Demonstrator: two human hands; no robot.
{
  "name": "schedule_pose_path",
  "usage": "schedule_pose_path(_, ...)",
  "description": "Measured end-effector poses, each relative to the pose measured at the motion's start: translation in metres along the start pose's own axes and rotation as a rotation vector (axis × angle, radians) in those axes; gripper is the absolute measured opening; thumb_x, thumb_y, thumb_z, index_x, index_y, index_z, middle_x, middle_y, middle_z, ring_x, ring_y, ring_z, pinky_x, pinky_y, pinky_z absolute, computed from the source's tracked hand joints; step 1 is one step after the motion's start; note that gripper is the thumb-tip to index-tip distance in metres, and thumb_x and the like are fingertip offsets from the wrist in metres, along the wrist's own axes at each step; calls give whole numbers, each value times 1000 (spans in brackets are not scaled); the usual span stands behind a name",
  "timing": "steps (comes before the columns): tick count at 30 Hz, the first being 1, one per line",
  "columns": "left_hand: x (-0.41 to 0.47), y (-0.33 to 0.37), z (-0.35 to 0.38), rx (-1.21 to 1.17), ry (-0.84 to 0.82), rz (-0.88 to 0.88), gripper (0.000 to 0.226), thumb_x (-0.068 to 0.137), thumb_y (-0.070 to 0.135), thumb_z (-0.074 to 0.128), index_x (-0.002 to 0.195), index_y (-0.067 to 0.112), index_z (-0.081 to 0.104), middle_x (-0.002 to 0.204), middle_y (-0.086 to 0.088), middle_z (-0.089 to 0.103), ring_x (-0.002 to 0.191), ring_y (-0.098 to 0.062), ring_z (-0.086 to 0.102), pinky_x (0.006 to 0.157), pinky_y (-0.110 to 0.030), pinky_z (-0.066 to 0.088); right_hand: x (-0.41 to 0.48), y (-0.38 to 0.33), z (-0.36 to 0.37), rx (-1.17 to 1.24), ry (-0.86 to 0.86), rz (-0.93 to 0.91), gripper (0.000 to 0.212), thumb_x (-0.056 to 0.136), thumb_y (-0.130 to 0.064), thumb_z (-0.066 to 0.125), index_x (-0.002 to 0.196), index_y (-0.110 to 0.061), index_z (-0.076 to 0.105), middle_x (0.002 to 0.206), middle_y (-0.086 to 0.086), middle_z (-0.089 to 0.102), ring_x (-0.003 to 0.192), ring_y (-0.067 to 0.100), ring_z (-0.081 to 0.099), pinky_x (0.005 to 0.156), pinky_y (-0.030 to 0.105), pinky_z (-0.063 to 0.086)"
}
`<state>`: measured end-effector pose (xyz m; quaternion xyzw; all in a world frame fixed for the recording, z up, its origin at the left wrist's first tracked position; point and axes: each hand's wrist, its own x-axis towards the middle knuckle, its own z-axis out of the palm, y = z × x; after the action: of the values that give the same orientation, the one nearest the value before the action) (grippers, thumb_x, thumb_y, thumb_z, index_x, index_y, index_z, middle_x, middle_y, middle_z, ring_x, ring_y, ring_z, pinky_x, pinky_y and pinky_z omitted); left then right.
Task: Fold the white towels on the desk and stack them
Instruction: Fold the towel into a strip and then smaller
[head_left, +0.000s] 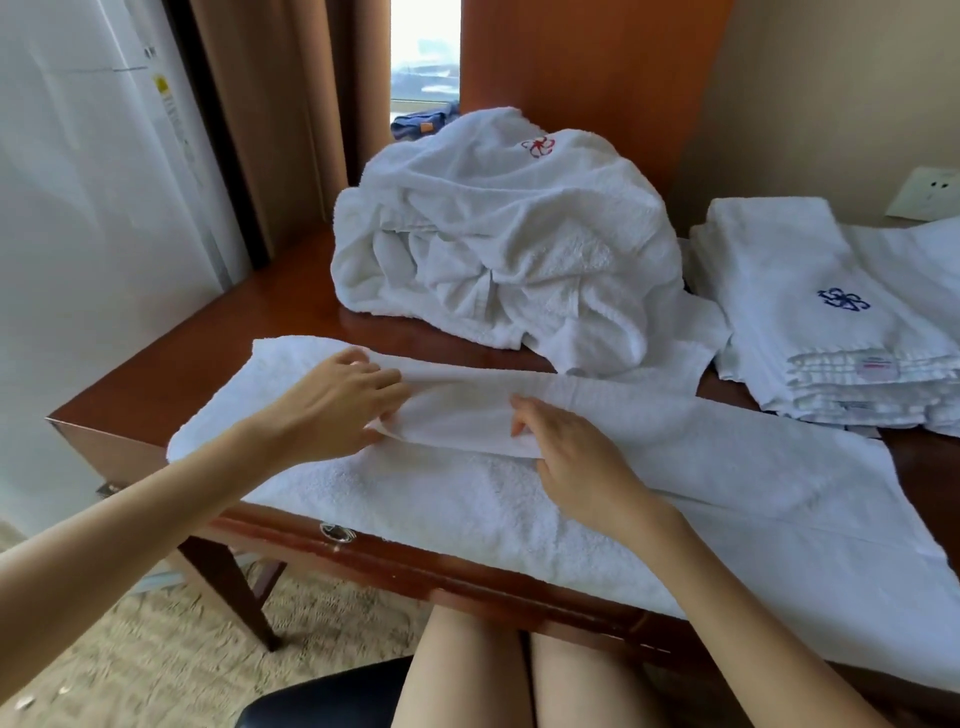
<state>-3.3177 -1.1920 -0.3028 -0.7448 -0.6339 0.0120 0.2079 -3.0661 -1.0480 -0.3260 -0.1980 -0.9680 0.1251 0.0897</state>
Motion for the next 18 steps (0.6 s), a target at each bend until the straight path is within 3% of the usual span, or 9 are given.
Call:
schedule_pose_path(2, -10, -3, 0, 33, -147, -257, 39, 85, 33, 67, 120, 20, 55, 106, 5, 63, 93, -17, 61, 85, -28, 35, 3, -2, -1, -24, -55, -8, 60, 94, -1, 45, 149, -19, 26, 158, -4, 25, 145, 14, 24, 114, 23, 16)
schedule_pose_path(5, -12, -17, -3, 263, -284, -473, 46, 92, 37, 54, 136, 25, 45, 125, 10, 57, 113, -15, 53, 90, -29, 32, 14, -6, -7, -117, -144, -16, 71, 97, -8, 41, 155, -30, 7, 163, -6, 5, 149, 12, 4, 119, 29, 9)
schedule_pose_path(8, -10, -30, -1, 391, -433, -604, 47, 96, 33, 50, 141, 25, 41, 128, 6, 58, 132, -19, 41, 92, -30, 36, 32, -23, -8, -162, -213, -109, 74, 94, -6, 41, 154, -33, 6, 163, -8, -1, 149, 10, -2, 120, 29, 5)
schedule_pose_path(12, -8, -50, -1, 351, -568, -758, 64, 98, 34, 49, 153, 24, 18, 125, 0, 61, 125, -24, 50, 108, -39, 35, 62, -48, -3, -115, -274, -206, 73, 93, -6, 40, 154, -32, 9, 163, -8, 1, 149, 10, -1, 120, 29, 7)
schedule_pose_path(14, -5, -58, -4, 259, -490, -816, 63, 99, 25, 48, 154, 20, 17, 107, -1, 65, 104, -22, 59, 105, -41, 39, 79, -57, 0, -116, -274, -212, 71, 95, -10, 41, 155, -31, 9, 163, -5, 3, 149, 12, 2, 119, 29, 9)
schedule_pose_path(16, -2, -67, -8, 209, -295, -837, 63, 98, 15, 50, 153, 18, 20, 91, -2, 64, 84, -19, 57, 92, -37, 48, 94, -63, 2, -84, -236, -206, 69, 97, -14, 42, 155, -31, 9, 163, -4, 7, 148, 14, 9, 117, 29, 15)
schedule_pose_path(18, -1, -76, -10, 147, -14, -821, 60, 95, 9, 57, 149, 14, 33, 102, -7, 67, 91, -24, 59, 92, -41, 47, 103, -66, 4, -29, -142, -193, 71, 97, -17, 45, 155, -32, 7, 161, -3, 14, 146, 17, 18, 113, 30, 25)
